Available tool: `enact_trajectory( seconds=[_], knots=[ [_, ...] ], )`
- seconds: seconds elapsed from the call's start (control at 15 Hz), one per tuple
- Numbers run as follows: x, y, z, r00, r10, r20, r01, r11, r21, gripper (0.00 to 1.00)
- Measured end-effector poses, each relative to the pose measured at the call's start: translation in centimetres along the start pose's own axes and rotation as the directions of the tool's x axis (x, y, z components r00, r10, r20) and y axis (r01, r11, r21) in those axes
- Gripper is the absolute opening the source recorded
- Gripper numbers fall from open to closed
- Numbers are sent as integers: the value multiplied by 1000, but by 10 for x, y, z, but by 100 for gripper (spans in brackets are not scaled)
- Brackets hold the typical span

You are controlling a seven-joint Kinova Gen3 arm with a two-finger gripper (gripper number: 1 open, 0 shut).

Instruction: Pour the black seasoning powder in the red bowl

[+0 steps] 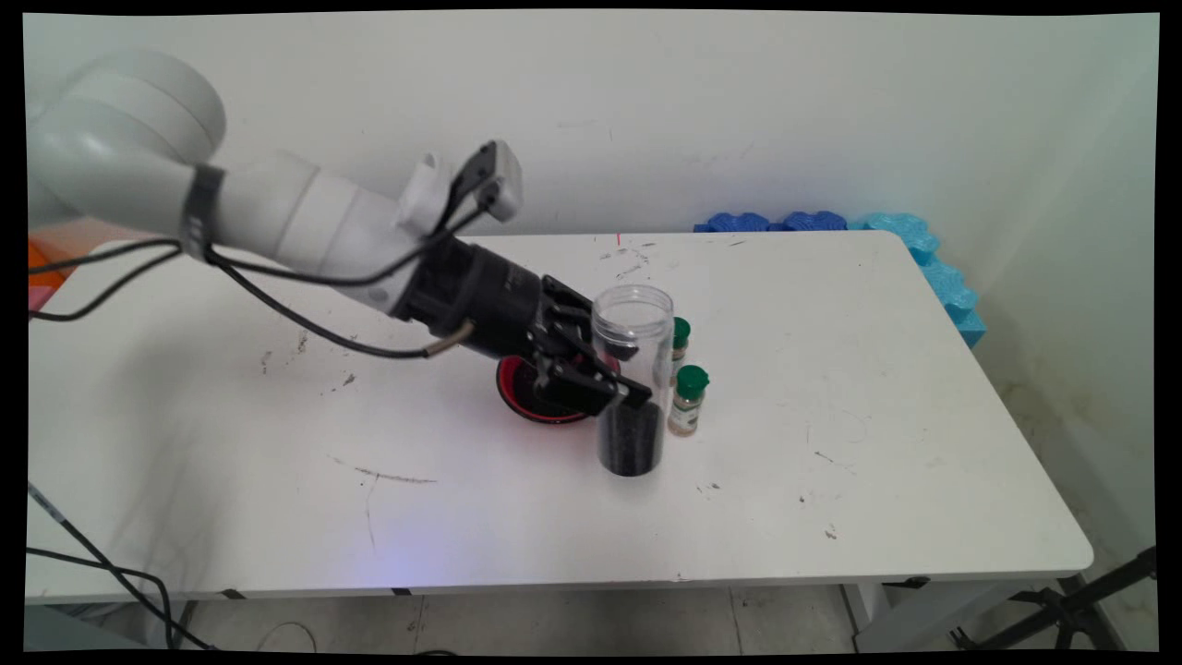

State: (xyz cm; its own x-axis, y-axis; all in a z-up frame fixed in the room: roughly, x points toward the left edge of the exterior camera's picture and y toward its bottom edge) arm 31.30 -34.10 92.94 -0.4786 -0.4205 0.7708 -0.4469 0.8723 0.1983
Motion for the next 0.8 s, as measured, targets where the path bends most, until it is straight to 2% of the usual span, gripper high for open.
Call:
enact_trajectory(
  seconds=[0.2, 0.47, 0.8],
  knots=[
    [4, -5, -13, 1000, -23, 20, 23, 1000, 13, 0],
    [9, -13, -29, 991, -127, 39, 125, 991, 40, 0],
    [9, -23, -39, 960, -276, 47, 273, 960, 62, 0]
  ],
)
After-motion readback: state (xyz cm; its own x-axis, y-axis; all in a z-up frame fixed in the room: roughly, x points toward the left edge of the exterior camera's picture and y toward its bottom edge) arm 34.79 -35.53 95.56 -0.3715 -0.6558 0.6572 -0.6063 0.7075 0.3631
